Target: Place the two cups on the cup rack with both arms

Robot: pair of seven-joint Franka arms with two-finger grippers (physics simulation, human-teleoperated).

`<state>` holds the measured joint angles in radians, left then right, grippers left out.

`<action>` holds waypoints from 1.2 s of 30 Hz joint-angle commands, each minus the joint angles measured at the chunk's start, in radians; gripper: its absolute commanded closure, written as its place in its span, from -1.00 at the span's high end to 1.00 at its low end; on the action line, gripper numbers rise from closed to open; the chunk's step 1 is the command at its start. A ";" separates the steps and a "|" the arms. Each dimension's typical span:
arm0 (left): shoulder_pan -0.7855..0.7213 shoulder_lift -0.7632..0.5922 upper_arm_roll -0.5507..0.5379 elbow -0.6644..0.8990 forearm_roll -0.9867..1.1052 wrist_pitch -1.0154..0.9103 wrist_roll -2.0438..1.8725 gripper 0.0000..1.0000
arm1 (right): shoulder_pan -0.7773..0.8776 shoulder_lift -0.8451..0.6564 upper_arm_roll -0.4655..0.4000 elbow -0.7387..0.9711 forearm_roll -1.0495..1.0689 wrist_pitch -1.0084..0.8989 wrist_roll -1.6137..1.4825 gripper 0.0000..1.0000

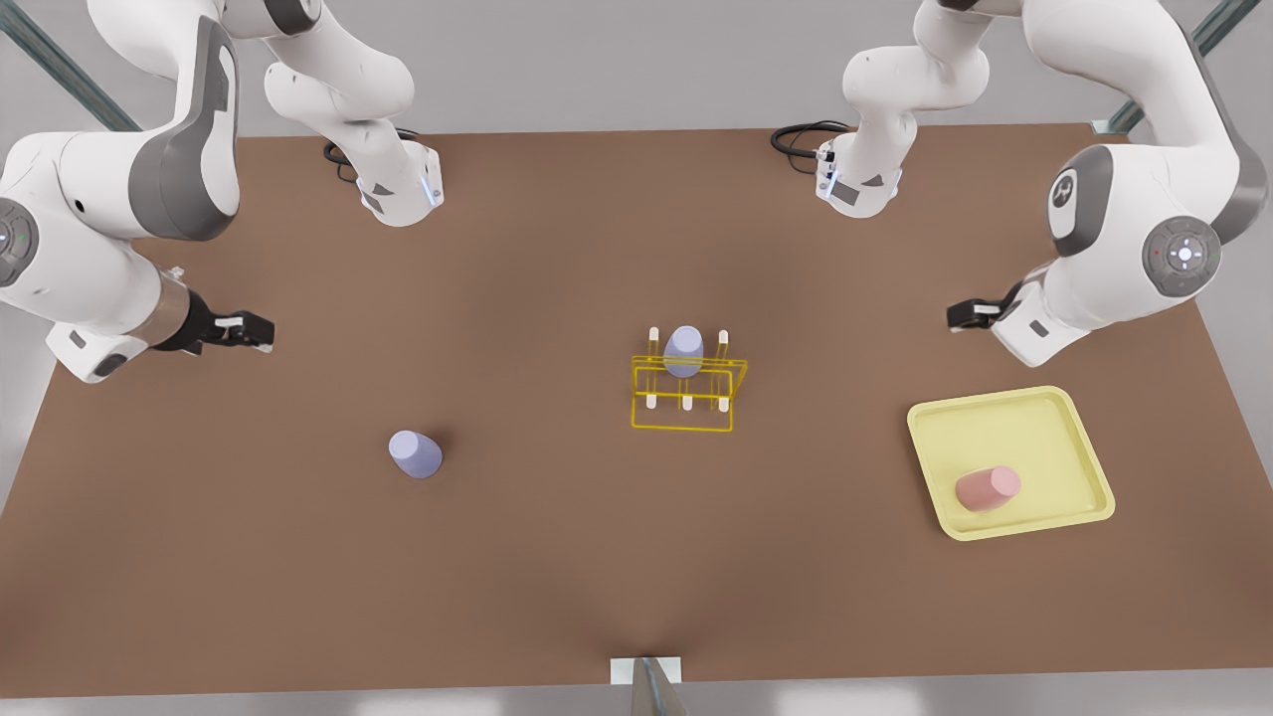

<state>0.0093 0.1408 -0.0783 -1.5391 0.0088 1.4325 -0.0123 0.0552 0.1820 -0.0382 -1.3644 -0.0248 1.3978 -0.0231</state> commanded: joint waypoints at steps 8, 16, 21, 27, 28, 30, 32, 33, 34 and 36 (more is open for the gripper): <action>0.193 0.439 0.077 0.186 0.003 0.373 0.238 1.00 | 0.126 0.343 0.003 -0.039 -0.024 0.438 0.084 0.94; 0.178 0.520 0.078 0.154 -0.001 0.551 0.230 1.00 | 0.130 0.356 0.020 -0.300 -0.003 0.880 0.086 0.94; 0.169 0.574 0.077 0.148 0.000 0.615 0.229 1.00 | 0.132 0.376 0.032 -0.334 0.012 0.946 0.084 0.94; 0.169 0.652 0.078 0.148 0.000 0.681 0.229 1.00 | 0.132 0.333 0.032 -0.495 0.013 1.054 0.084 0.94; 0.167 0.655 0.078 0.148 -0.003 0.686 0.227 1.00 | 0.132 0.333 0.032 -0.499 0.013 1.055 0.084 0.94; 0.164 0.665 0.078 0.148 -0.003 0.686 0.226 1.00 | 0.132 0.323 0.032 -0.528 0.013 1.081 0.084 0.94; 0.164 0.672 0.078 0.148 -0.004 0.687 0.226 1.00 | 0.132 0.310 0.032 -0.562 0.013 1.107 0.084 0.94; 0.164 0.672 0.078 0.148 -0.004 0.687 0.226 1.00 | 0.132 0.310 0.032 -0.574 0.013 1.116 0.084 0.94; 0.162 0.674 0.078 0.145 -0.004 0.687 0.226 1.00 | 0.132 0.306 0.032 -0.591 0.013 1.135 0.084 0.94; 0.161 0.681 0.078 0.140 -0.006 0.687 0.210 1.00 | 0.132 0.294 0.032 -0.628 0.013 1.158 0.084 0.94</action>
<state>0.1713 0.8199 0.0000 -1.3982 0.0033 2.1026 0.1765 0.1872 0.4788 -0.0061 -1.9818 -0.0144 2.4830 0.0501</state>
